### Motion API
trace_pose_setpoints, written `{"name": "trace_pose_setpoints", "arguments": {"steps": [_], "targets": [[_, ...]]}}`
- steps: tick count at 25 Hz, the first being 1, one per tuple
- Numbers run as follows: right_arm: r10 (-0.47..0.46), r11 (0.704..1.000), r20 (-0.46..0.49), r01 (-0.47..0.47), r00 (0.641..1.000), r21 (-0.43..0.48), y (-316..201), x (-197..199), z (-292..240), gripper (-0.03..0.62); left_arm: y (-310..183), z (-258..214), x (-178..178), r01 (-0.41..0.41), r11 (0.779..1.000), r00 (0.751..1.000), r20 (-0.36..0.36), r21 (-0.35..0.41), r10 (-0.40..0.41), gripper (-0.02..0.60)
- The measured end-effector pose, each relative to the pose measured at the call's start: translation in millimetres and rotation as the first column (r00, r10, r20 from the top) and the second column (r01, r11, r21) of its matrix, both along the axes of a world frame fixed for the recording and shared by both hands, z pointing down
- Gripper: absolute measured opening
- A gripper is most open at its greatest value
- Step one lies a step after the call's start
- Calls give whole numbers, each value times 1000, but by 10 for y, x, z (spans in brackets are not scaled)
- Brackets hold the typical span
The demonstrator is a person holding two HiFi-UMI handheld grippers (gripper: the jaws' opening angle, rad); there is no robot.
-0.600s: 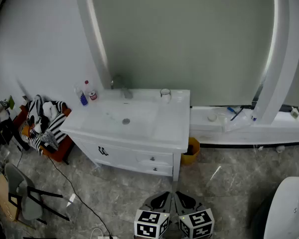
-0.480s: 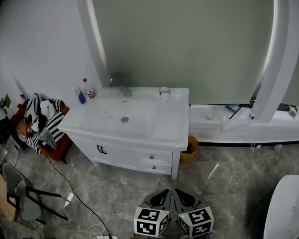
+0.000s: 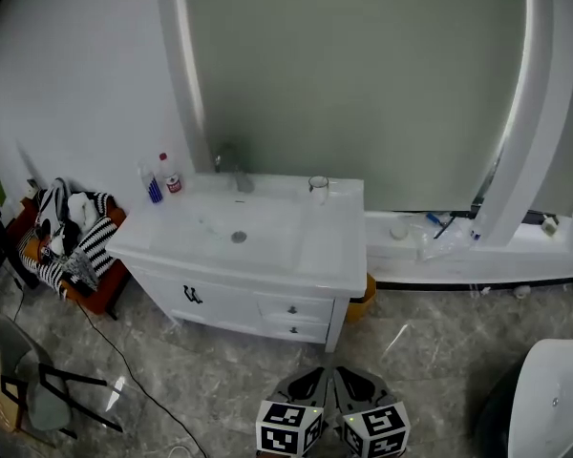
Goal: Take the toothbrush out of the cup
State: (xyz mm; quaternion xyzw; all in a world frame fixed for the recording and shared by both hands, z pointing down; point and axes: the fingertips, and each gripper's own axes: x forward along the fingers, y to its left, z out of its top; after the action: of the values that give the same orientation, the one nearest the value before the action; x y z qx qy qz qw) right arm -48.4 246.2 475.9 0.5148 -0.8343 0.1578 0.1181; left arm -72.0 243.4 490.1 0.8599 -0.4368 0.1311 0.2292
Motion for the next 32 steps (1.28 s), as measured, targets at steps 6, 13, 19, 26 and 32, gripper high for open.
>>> {"name": "trace_pose_setpoints", "arguments": {"steps": [6,13,19,26,32], "targets": [[12,1000,-13,-12,1000,12,-47,-162,-56,12,-63,-46,-202,5,1000,1000,-20,10,-5,9],[13,1000,-5,-13,1000,17,-200,-235,-59,12,-189,-25,-295,14,1000,1000,-25,7,-13,9],[-5,1000,20,5,1000,18,-466,-235,-45,12,-431,4,-297,30,1000,1000,-5,6,-30,9],[-35,999,38,35,999,-2,-930,-168,37,12,-900,61,-249,63,998,998,15,-7,-63,9],[-45,999,52,47,998,-25,-1371,44,100,12,-1370,95,-22,71,997,997,35,-26,-71,9]]}}
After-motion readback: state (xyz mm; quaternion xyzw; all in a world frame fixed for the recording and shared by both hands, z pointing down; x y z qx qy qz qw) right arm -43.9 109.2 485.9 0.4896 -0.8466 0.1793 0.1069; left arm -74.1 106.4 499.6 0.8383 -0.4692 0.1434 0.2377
